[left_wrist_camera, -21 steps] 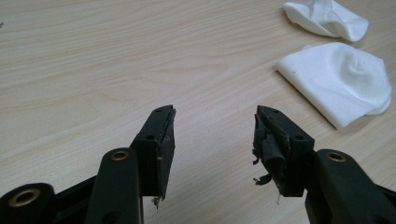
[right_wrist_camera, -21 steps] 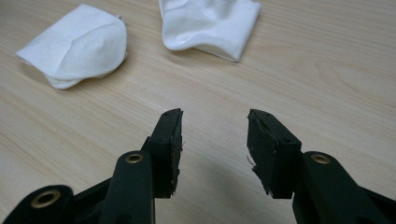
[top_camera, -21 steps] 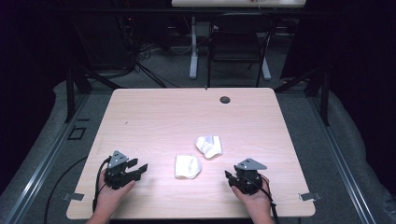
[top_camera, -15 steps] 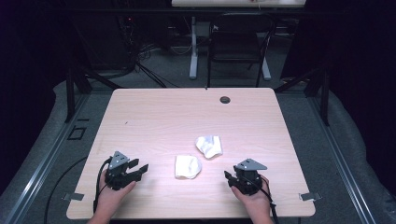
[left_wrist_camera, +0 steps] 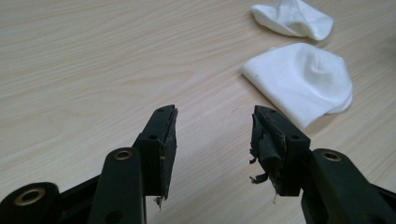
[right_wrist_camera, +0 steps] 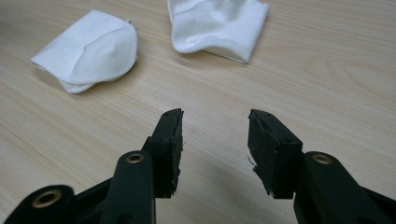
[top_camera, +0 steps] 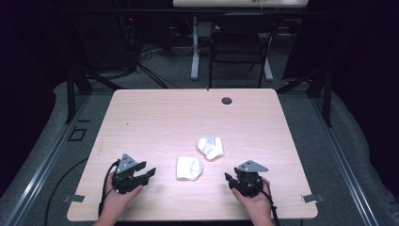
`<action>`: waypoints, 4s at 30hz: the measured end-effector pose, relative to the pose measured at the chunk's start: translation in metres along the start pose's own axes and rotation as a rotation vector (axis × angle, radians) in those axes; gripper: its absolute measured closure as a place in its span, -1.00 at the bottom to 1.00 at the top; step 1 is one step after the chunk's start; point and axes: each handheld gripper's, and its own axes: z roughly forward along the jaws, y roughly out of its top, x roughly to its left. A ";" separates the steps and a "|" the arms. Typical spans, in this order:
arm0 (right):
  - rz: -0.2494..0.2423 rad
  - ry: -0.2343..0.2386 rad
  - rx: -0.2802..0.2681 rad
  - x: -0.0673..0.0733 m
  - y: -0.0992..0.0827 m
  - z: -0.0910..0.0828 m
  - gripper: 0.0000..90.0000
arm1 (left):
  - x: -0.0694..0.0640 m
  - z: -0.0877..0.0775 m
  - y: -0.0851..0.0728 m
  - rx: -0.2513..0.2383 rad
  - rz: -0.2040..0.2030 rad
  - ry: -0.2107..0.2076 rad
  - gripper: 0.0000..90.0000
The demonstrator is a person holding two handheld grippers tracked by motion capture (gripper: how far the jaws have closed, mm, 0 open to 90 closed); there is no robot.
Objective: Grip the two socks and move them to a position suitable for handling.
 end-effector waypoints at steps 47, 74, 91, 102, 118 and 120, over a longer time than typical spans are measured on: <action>0.017 0.023 -0.034 -0.002 0.003 -0.006 0.23 | -0.096 0.098 0.035 0.150 0.084 -0.124 0.91; -0.086 0.162 0.034 0.046 0.019 0.026 0.88 | -0.080 0.057 0.047 0.039 -0.013 -0.226 0.92; -0.197 0.155 0.112 0.067 0.029 0.066 0.98 | -0.063 0.048 0.040 0.031 -0.013 -0.208 0.91; -0.219 0.175 0.142 0.069 0.025 0.058 1.00 | -0.042 0.029 0.023 0.060 -0.023 -0.171 0.91; -0.191 0.167 0.144 0.073 0.010 0.039 1.00 | -0.029 0.011 0.000 0.079 -0.035 -0.136 0.69; -0.201 0.164 0.143 0.072 0.009 0.038 1.00 | -0.027 0.007 0.002 0.052 -0.040 -0.129 0.66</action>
